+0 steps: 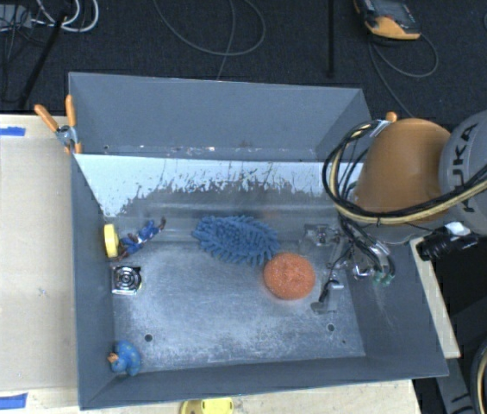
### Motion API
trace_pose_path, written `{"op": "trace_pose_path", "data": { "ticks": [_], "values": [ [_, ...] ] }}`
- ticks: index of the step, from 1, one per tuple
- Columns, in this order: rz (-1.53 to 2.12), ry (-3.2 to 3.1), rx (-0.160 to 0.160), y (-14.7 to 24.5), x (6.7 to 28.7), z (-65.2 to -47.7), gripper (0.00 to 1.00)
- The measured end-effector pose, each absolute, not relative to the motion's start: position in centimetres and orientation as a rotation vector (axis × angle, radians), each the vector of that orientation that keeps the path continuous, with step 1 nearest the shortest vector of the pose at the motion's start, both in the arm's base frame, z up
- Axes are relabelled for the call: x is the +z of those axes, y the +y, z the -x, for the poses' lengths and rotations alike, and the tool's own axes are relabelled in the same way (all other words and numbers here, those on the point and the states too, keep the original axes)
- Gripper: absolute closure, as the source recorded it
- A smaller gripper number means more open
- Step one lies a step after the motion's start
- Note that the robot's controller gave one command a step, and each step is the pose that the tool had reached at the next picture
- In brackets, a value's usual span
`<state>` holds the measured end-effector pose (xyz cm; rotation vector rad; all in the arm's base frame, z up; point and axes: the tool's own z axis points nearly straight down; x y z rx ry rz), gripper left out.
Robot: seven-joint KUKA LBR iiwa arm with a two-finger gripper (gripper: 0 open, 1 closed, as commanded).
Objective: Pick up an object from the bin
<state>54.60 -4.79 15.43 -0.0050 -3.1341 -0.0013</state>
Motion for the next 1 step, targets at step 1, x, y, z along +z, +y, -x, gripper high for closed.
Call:
{"op": "trace_pose_path", "data": {
  "ticks": [1],
  "values": [
    [0.003, -3.141, -0.001, -4.77, 15.88, -54.72, 0.00]
  ]
}}
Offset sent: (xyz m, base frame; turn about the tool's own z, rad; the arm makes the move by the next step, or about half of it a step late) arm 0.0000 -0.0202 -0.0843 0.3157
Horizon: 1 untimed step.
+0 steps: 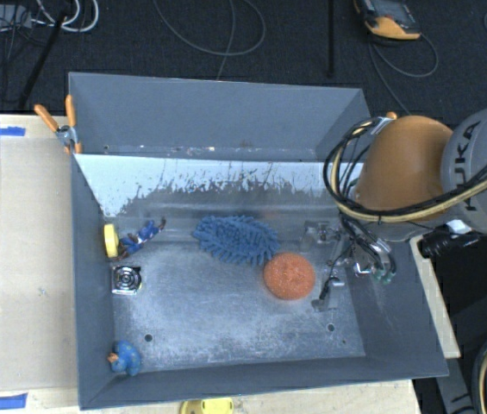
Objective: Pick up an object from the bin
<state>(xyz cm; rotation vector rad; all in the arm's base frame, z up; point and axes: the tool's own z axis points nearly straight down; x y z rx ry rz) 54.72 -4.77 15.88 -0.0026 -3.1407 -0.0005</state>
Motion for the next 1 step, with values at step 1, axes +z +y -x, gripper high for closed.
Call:
{"op": "trace_pose_path", "data": {
  "ticks": [1],
  "values": [
    [0.262, -3.138, -0.001, -5.85, 11.63, -54.90, 0.00]
  ]
}}
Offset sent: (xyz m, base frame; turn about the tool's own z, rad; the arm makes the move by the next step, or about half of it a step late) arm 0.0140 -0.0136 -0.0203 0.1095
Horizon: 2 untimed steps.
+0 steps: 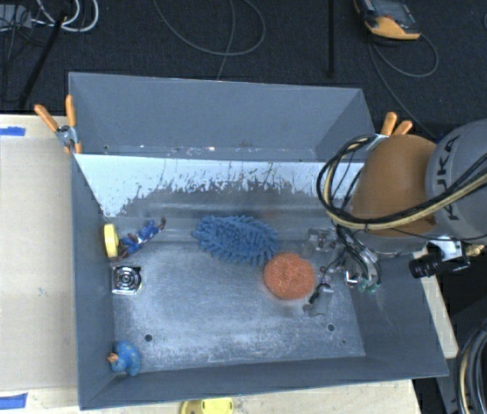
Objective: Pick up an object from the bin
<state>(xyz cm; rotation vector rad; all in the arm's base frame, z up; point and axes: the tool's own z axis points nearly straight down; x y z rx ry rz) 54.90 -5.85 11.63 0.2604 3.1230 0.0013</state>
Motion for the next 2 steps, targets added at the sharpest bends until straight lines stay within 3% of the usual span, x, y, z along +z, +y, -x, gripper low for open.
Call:
{"op": "trace_pose_path", "data": {
  "ticks": [1, 2],
  "values": [
    [-0.347, 3.126, -0.001, -5.9, 9.2, -55.1, 0.00],
    [-0.557, 3.093, 0.000, -5.7, 11.2, -54.1, 0.00]
  ]
}}
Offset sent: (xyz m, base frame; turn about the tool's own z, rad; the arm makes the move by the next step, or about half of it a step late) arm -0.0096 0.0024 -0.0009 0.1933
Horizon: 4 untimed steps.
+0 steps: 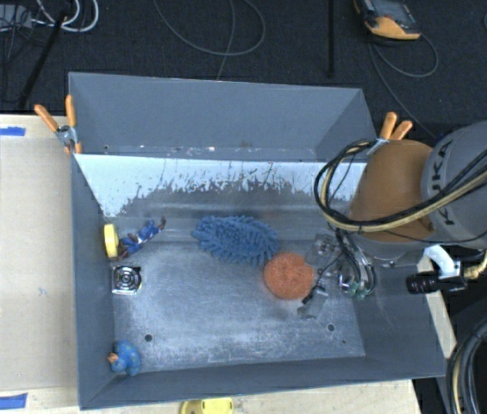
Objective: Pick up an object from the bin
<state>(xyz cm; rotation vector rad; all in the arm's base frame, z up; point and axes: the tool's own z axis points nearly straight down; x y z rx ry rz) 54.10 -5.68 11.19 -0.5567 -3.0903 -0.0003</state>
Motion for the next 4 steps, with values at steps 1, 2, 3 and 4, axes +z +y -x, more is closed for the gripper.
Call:
{"op": "trace_pose_path", "data": {
  "ticks": [1, 2, 3, 4],
  "values": [
    [0.554, -3.095, 0.000, -5.17, 7.96, -55.16, 0.00],
    [1.090, -2.956, -0.004, -5.44, 7.25, -54.78, 1.00],
    [1.089, -2.957, -0.004, -5.43, 7.24, -54.78, 1.00],
    [1.087, -2.952, -0.002, -5.43, 7.59, -54.66, 1.00]
  ]
}}
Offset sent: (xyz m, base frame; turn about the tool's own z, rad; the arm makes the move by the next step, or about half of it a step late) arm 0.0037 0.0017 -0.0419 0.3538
